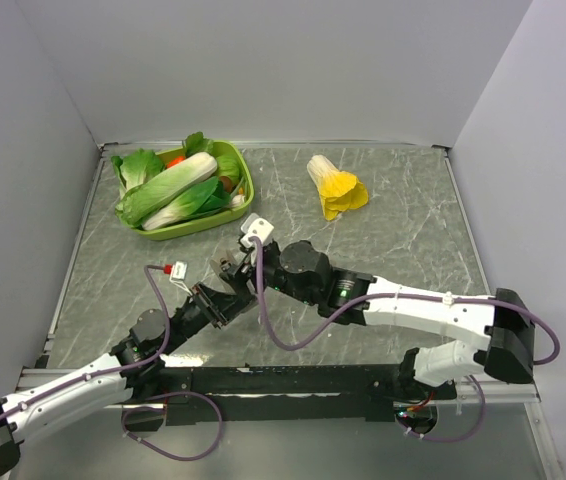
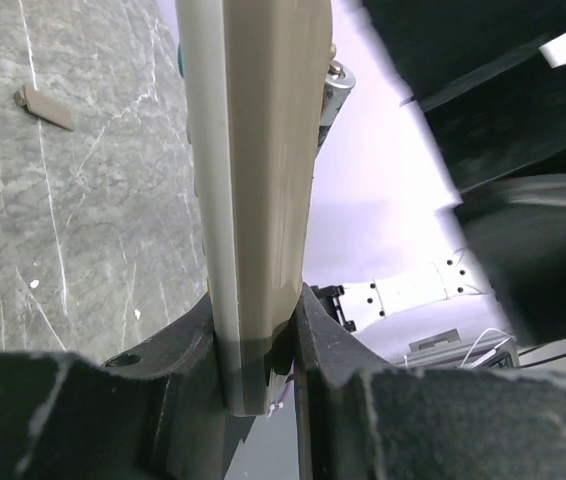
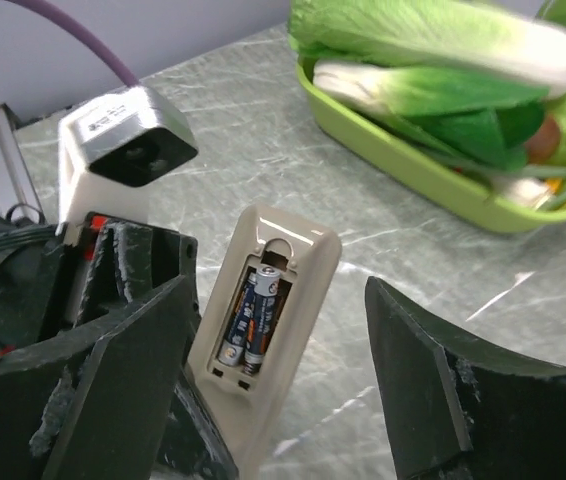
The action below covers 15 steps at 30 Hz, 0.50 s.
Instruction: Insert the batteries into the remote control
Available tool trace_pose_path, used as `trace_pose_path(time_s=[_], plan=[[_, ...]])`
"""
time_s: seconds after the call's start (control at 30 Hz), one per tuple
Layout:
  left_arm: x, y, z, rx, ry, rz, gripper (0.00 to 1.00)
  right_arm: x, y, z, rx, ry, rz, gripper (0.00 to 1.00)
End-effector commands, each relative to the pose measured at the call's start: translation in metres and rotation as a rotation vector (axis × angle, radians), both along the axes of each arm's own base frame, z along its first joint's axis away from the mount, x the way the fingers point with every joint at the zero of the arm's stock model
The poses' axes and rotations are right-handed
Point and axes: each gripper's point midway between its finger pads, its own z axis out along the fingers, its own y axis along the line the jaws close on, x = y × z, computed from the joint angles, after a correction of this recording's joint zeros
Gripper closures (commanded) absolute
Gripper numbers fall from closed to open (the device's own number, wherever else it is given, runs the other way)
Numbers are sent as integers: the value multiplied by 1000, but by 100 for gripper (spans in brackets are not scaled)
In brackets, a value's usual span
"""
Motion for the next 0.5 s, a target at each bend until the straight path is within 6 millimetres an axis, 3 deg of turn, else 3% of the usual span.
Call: trace_pose_path(time_s=[0.0, 0.13, 0.17, 0.27, 0.47], plan=[[-7, 0, -20, 20, 8, -32, 99, -5, -22, 64, 15, -169, 74, 20], [-11, -3, -22, 53, 8, -61, 99, -16, -36, 69, -66, -261, 232, 20], [-11, -5, -10, 42, -14, -67, 99, -18, -40, 66, -74, -256, 280, 20], [-15, -8, -5, 46, -28, -91, 99, -22, -46, 66, -69, -307, 365, 20], [-20, -14, 2, 45, -52, -137, 99, -34, -48, 62, -78, -410, 540, 31]])
